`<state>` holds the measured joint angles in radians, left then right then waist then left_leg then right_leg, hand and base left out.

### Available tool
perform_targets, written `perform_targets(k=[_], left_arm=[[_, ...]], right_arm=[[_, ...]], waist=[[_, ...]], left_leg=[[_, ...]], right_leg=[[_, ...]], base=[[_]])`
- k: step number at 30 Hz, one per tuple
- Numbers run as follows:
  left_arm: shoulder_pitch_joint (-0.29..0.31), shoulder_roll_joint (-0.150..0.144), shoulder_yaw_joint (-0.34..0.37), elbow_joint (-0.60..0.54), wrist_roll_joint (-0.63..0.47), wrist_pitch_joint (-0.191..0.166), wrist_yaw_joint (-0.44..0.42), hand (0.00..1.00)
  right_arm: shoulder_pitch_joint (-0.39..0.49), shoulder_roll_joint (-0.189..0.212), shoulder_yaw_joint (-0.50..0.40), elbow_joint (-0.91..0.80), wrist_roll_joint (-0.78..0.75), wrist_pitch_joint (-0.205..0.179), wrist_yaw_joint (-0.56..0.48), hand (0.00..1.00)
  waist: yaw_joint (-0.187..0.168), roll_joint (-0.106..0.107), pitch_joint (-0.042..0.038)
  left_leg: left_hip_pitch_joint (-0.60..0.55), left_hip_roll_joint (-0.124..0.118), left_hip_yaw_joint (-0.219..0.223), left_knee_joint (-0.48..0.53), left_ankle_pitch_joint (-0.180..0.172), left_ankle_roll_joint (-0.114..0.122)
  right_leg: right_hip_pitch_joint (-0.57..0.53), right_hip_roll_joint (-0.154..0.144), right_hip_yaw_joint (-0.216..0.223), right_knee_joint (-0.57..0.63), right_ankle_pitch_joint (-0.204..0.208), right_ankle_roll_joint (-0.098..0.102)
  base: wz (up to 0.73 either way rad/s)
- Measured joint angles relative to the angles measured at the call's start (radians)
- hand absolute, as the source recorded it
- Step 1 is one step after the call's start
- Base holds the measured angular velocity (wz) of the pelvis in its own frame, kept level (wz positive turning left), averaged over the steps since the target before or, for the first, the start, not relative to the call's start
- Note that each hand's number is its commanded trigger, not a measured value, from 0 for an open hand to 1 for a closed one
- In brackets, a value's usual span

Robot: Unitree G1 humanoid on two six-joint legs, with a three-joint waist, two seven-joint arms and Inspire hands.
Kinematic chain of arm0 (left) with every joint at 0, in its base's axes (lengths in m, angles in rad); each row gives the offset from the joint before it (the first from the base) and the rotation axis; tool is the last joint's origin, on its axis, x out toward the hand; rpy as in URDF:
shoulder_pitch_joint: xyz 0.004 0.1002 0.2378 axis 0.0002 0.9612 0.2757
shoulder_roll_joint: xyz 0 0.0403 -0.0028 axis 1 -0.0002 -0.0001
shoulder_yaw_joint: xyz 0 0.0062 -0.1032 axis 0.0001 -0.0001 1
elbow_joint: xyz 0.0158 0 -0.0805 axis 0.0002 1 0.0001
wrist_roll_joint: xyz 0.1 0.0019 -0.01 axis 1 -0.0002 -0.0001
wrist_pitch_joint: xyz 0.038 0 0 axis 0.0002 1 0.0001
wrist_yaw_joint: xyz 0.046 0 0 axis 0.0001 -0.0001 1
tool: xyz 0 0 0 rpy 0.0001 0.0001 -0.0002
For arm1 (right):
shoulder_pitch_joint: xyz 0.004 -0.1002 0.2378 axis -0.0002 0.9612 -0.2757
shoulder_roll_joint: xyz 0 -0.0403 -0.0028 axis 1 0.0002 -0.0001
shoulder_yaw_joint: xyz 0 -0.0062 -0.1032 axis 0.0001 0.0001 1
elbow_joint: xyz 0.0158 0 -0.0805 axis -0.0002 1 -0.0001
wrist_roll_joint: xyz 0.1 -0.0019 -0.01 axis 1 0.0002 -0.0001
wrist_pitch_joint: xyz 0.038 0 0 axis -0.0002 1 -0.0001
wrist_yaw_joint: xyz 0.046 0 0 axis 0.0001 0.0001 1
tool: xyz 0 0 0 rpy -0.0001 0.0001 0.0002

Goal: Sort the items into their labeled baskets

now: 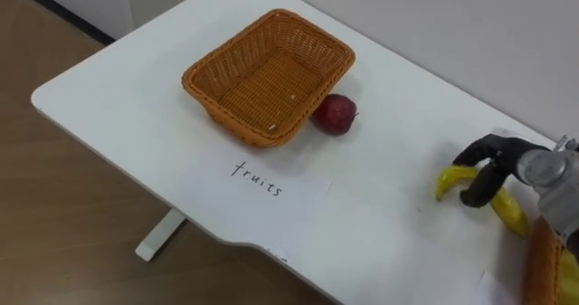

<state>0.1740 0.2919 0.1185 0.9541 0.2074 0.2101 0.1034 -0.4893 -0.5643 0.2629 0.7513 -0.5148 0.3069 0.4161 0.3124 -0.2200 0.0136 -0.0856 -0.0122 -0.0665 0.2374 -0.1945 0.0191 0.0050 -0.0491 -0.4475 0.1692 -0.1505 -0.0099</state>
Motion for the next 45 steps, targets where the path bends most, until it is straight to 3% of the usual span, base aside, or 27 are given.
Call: perform_targets(k=[7, 13, 26, 45], left_arm=[[-0.016, 0.003, -0.005, 0.000, -0.001, -0.013, 0.000, 0.00], [-0.009, 0.015, -0.002, 0.001, 0.000, -0.023, 0.001, 0.00], [-0.004, 0.014, 0.042, 0.018, 0.000, -0.027, 0.005, 0.00], [0.038, -0.005, 0.045, 0.010, 0.000, -0.029, 0.070, 0.00]], right_arm=[[0.016, 0.001, 0.008, 0.027, 0.002, 0.000, -0.028, 1.00], [0.025, 0.000, 0.028, -0.003, -0.013, -0.007, -0.021, 1.00], [0.141, -0.005, 0.030, -0.305, -0.090, -0.008, 0.067, 1.00], [0.149, -0.005, 0.028, -0.674, -0.118, -0.023, 0.070, 1.00]], waist=[[0.022, 0.001, 0.0006], [0.020, 0.005, 0.0038], [0.019, 0.005, 0.0033], [-0.004, 0.020, 0.0029]], left_leg=[[0.009, 0.002, 0.009, -0.002, 0.000, 0.000], [0.007, 0.007, 0.013, -0.004, 0.000, 0.000], [0.018, 0.014, 0.040, -0.015, 0.000, 0.000], [0.055, 0.016, 0.062, -0.026, 0.000, 0.000]], right_leg=[[0.002, 0.000, 0.005, 0.000, 0.000, 0.000], [0.000, 0.000, 0.007, 0.000, 0.000, 0.000], [-0.002, 0.004, 0.036, 0.000, 0.001, -0.001], [0.015, 0.008, 0.083, 0.002, 0.002, -0.004]], base=[[-0.02], [-0.01], [-0.05], [-0.04]])
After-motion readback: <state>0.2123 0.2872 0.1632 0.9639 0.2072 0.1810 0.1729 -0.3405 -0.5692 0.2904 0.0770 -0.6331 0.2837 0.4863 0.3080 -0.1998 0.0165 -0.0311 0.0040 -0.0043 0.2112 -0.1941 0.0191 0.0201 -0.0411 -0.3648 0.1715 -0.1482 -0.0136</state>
